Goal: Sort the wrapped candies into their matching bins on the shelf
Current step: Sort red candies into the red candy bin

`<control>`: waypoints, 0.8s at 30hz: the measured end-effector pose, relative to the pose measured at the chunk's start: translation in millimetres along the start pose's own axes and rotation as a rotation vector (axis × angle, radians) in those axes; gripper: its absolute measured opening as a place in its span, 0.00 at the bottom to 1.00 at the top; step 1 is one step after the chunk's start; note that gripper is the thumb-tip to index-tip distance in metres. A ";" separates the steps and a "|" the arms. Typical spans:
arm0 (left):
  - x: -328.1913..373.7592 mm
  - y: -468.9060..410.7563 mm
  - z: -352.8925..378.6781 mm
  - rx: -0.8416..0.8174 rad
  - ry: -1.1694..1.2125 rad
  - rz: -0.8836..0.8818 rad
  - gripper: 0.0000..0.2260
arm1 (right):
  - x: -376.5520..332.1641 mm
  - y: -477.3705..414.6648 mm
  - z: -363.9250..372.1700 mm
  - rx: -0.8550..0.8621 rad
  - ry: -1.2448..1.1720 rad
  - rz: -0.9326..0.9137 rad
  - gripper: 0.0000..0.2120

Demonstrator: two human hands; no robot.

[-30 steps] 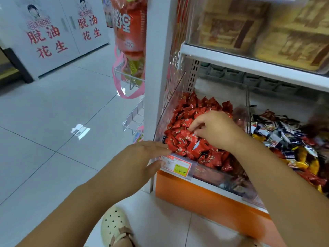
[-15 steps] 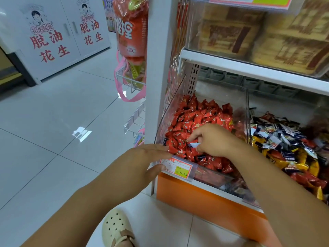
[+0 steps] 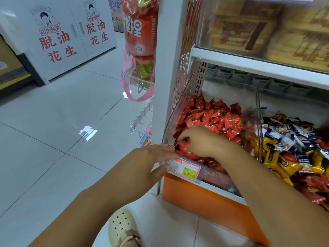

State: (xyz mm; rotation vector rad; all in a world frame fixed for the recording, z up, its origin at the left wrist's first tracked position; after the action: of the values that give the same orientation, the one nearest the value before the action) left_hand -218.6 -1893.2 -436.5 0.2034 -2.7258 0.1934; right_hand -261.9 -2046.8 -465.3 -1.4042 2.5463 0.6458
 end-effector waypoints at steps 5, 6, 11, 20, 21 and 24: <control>-1.5 0.9 -0.4 0.000 0.013 -0.015 0.16 | 26.5 13.2 -30.5 -0.019 -0.105 0.140 0.22; -1.5 1.1 -0.2 0.000 0.015 -0.014 0.16 | 23.5 13.4 -37.6 0.033 -0.167 0.105 0.20; -1.6 0.8 2.1 -0.002 0.010 -0.006 0.16 | -6.9 -3.1 -5.3 0.019 -0.124 -0.033 0.18; -2.9 0.3 0.1 0.013 0.018 -0.012 0.16 | 0.3 -11.4 18.3 0.060 -0.019 0.047 0.27; -2.6 0.2 -0.4 0.013 0.021 -0.011 0.16 | -0.1 -11.0 16.9 0.104 0.000 0.035 0.25; -1.1 0.6 -1.5 0.012 0.026 -0.006 0.16 | 0.6 -10.5 12.7 0.152 -0.027 0.006 0.19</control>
State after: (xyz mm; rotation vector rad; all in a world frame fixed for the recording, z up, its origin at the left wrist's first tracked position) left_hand -217.1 -1892.3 -435.7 0.2115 -2.6984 0.2092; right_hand -254.3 -2046.5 -480.0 -1.3291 2.5204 0.4574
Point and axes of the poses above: each hand's wrist, its own y-axis away from the middle knuckle, its own z-axis out of the palm, x = y × z, the point moved 7 cm from there along -y, towards the middle knuckle, and after that the axes turned 9 degrees about -y, right-handed, at the moved point
